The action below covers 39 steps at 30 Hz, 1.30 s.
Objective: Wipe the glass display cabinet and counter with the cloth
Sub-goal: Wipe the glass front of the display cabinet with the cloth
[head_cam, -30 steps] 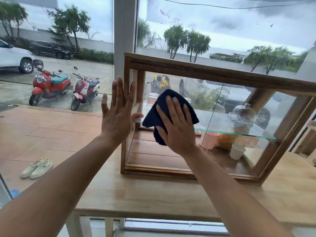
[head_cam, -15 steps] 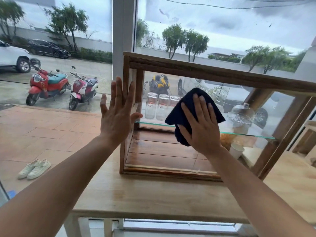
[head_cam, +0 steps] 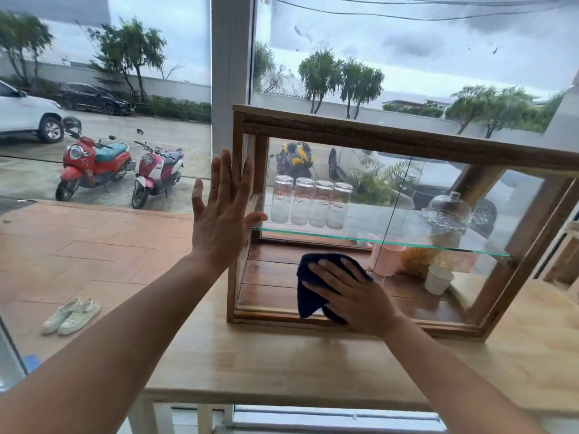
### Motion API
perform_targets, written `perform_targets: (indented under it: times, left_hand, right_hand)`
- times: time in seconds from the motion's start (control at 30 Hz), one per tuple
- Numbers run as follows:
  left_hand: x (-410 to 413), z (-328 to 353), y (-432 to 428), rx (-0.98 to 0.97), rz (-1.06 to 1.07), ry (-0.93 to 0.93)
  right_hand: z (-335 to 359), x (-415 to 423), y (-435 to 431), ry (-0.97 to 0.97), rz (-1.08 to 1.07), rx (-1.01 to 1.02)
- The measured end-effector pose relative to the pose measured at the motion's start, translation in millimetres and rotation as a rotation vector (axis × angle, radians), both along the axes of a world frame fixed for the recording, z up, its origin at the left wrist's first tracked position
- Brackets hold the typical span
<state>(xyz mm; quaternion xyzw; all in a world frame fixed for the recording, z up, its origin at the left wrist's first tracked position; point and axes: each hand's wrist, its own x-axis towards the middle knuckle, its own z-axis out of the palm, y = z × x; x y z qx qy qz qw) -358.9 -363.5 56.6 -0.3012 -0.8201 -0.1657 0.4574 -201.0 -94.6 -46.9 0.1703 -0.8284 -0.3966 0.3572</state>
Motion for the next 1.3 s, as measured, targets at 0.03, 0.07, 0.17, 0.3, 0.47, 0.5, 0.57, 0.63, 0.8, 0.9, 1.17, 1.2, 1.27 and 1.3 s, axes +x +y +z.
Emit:
perform_targets:
  times: [0.03, 0.07, 0.17, 0.3, 0.47, 0.5, 0.57, 0.63, 0.8, 0.9, 1.17, 1.2, 1.27, 1.3]
  left_hand:
    - [-0.1, 0.0, 0.0, 0.001, -0.007, 0.0]
    - [-0.5, -0.2, 0.1, 0.003, -0.015, 0.001]
    - [-1.0, -0.4, -0.1, 0.004, -0.027, -0.005]
    - [-0.5, 0.0, 0.0, -0.005, -0.014, 0.001]
    - [-0.9, -1.5, -0.7, -0.019, 0.008, 0.012]
    - [-1.0, -1.7, -1.0, -0.018, 0.006, 0.015]
    - [-1.4, -1.7, -1.4, -0.011, -0.008, 0.018]
    - [-2.1, -1.8, -1.6, -0.006, -0.025, 0.02]
    - [-3.2, -2.4, 0.1, -0.012, -0.037, -0.001]
    - [-3.1, -2.3, 0.2, -0.014, -0.042, -0.013]
    - [-5.3, -3.1, 1.5, -0.029, -0.014, -0.005]
    - [-6.1, -3.1, 1.3, -0.026, -0.011, 0.005]
    - [-6.4, -3.0, 0.1, -0.039, 0.014, 0.024]
    - [-5.7, -2.5, -1.0, -0.051, 0.028, 0.026]
  right_hand:
    - [12.9, 4.0, 5.1, 0.053, -0.011, -0.05]
    - [29.1, 5.8, 8.5, 0.115, -0.026, -0.113]
    - [84.8, -2.6, 1.9, 0.297, -0.057, -0.353]
    - [118.2, -35.6, -46.9, 0.437, -0.002, -0.593]
    - [54.3, -54.7, -70.8, 0.162, 0.075, -0.306]
    - [35.1, -50.7, -64.8, 0.082, 0.082, -0.208]
    - [3.3, -36.3, -45.2, -0.029, 0.066, -0.057]
    - [-9.2, -16.5, -22.5, -0.048, 0.024, 0.01]
    - [43.3, 12.7, 7.3, 0.177, -0.076, -0.214]
    - [100.8, -9.9, -14.0, 0.396, -0.091, -0.488]
    - [114.2, -72.8, -100.0, 0.307, 0.076, -0.46]
    - [116.1, -76.4, -104.7, 0.286, 0.098, -0.441]
    - [121.0, -75.6, -102.9, 0.262, 0.109, -0.391]
    - [122.9, -71.6, -96.4, 0.25, 0.107, -0.35]
